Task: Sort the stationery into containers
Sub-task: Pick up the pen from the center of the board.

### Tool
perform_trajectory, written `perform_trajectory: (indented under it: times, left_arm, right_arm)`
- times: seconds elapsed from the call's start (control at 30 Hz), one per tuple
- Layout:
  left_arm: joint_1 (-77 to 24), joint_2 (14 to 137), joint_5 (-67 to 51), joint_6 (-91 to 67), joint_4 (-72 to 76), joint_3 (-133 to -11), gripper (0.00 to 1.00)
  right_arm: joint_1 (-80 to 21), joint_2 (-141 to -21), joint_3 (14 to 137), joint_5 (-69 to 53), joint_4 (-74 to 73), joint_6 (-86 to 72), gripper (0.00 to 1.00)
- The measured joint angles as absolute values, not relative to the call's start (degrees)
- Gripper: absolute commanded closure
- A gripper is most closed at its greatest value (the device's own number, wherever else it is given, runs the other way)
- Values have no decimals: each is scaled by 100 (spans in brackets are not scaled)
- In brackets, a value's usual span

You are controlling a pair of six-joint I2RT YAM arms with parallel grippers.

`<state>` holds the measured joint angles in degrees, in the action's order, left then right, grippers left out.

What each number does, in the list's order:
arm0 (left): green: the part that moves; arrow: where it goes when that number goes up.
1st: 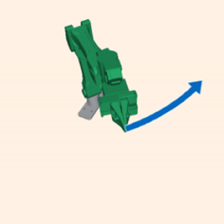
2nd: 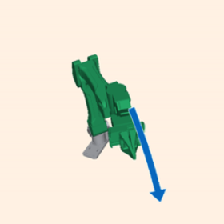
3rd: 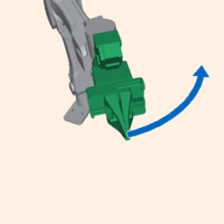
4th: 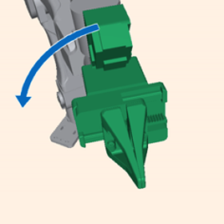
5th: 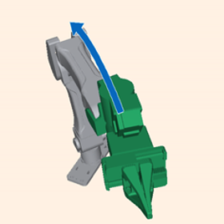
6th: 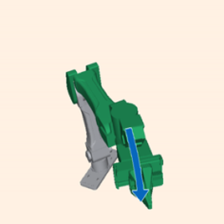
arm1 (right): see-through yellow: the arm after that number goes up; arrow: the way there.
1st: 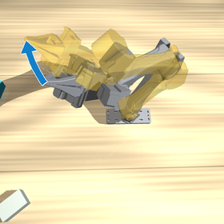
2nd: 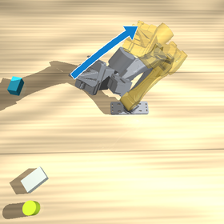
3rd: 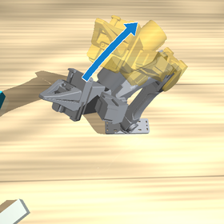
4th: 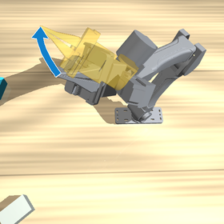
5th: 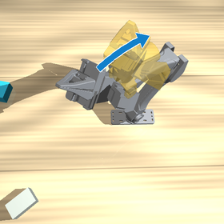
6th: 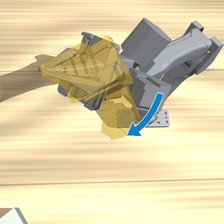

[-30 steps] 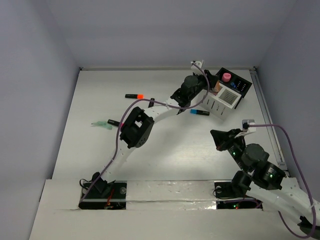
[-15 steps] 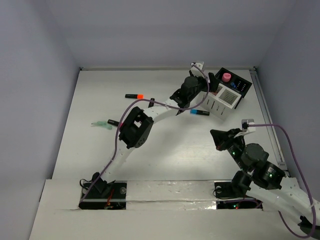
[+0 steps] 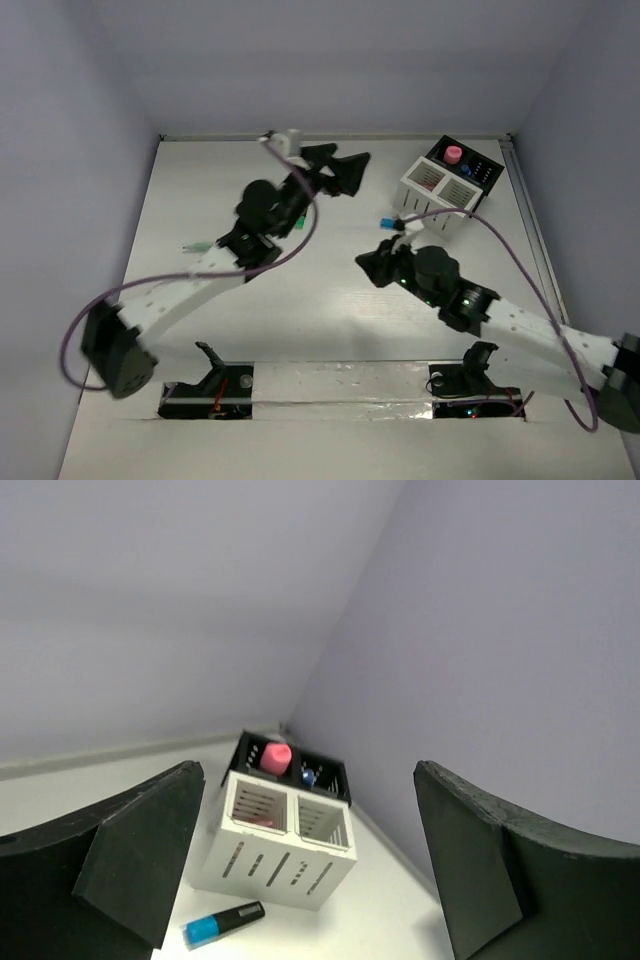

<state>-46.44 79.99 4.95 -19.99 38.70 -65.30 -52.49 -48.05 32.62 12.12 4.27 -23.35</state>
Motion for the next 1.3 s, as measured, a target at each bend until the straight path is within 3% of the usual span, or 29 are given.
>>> perform_trajectory:
  times: [0.27,0.4,0.53,0.63,0.93,1.3]
  left_arm:
    - [-4550,4141,1503,-2169,2418,-4753,16]
    - [-4547,3013,2025,-2202,1140,-4587,16]
    - [-4530,2368,2377,-2231,-69,-4584,16]
    - [-4525,2040,2488,-2239,-838,-4584,16]
    - [-4525,989,2530,-2082,-1570,-4449,16]
    - [-4525,947,2191,-1769,-1599,-4182,16]
  right_arm:
    - [-5398,-8224,4724,-548,1734,-2338,80]
    - [-5588,-9644,6167,-1111,1857,-2185,70]
    - [-5791,-11028,7832,-1441,1763,-1977,50]
    - [-5870,-11922,8908,-1619,1511,-1852,43]
    - [-5959,-14180,11701,-1732,207,-1732,41]
    - [-5959,-14418,11719,-1553,-143,-1852,46]
